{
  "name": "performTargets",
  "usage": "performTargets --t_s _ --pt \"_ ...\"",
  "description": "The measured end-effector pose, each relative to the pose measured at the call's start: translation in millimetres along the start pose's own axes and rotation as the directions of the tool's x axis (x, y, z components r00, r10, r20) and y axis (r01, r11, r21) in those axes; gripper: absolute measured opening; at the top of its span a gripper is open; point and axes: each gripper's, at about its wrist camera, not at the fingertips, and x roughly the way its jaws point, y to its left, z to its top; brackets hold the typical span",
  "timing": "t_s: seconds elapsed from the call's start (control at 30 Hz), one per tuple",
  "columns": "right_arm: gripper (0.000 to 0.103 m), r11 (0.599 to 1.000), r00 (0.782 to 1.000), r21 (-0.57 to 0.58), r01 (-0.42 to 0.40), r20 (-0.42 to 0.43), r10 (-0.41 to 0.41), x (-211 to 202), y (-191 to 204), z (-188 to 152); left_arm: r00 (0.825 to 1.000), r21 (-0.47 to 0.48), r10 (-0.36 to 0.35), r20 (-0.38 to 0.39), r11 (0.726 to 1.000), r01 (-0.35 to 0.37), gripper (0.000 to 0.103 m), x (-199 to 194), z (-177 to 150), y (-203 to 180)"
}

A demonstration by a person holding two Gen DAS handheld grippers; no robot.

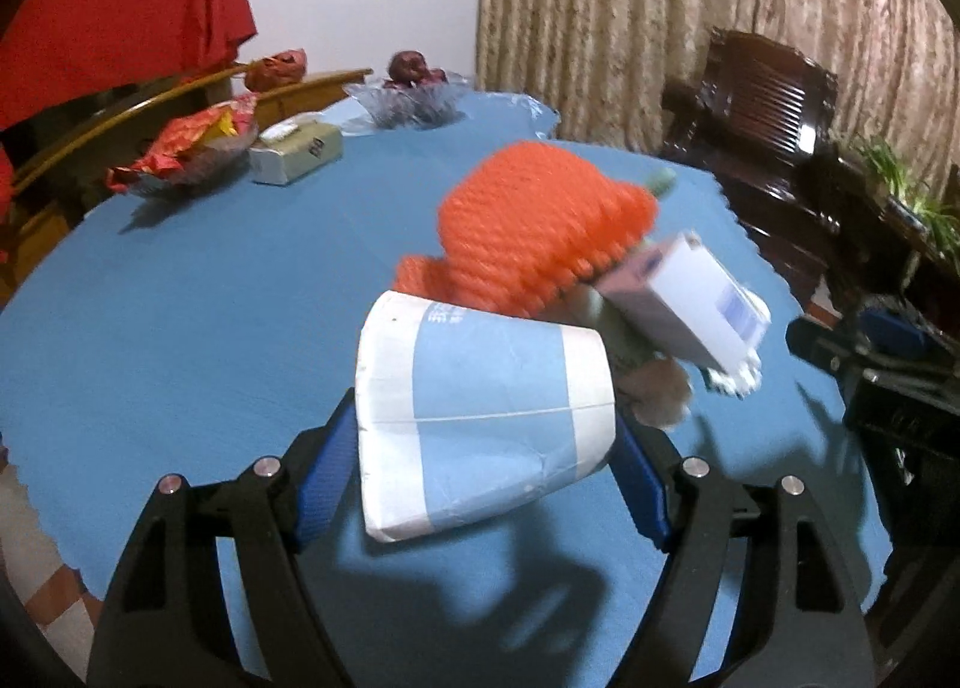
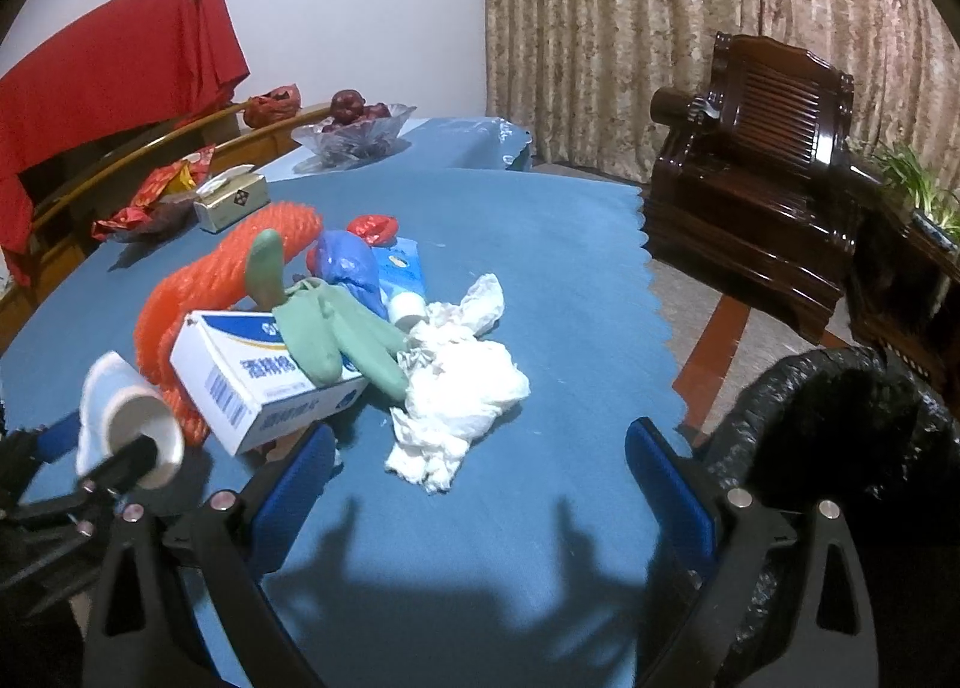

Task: Collect trash
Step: 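Grasp the white tissues with the right tool while the left tool holds the cup, then carry cup and tissues over the bin and open both tools to drop them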

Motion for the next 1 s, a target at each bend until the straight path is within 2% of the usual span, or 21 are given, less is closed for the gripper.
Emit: performTargets --t_s 0.2,0.4,0.47,0.5,0.53,0.57,0.67,1.0 --pt "0.087 1.000 1.000 -0.005 -0.006 -0.024 0.006 20.7 2.7 4.9 1.000 -0.018 0.011 0.017 1.000 -0.011 0.075 5.5 10.4 3.5" --pt "0.071 0.999 0.993 0.024 -0.038 -0.111 0.040 54.0 -2.0 0.0 1.000 -0.026 0.003 0.009 1.000 -0.003 0.075 8.4 11.9 6.0" --pt "0.052 0.997 0.984 0.025 -0.072 -0.159 0.075 64.9 -1.4 -3.2 1.000 -0.024 0.001 0.006 1.000 0.000 0.075 9.1 11.7 5.5" --pt "0.047 0.996 0.981 0.031 -0.088 -0.169 0.092 66.8 -1.6 -4.2 1.000 -0.021 0.000 0.006 1.000 0.000 0.075 8.1 10.7 4.2" --pt "0.037 0.992 0.977 0.049 -0.119 -0.171 0.126 67.3 -3.3 -4.9 1.000 -0.020 0.000 0.007 1.000 0.000 0.075 7.5 10.0 4.3" --pt "0.033 0.990 0.977 0.060 -0.130 -0.163 0.138 65.6 -4.8 -5.4 1.000 -0.019 -0.001 0.008 1.000 0.001 0.075 6.8 10.0 4.2" --pt "0.027 0.988 0.978 0.069 -0.137 -0.149 0.146 57.0 -7.8 -5.6 1.000 -0.018 0.000 0.016 1.000 0.000 0.075 1.9 8.7 3.0" --pt "0.027 0.989 0.986 0.087 -0.121 -0.101 0.129 6.6 -18.3 -2.1 0.999 0.001 -0.021 0.046 1.000 0.021 0.075 -25.0 10.8 -1.9"
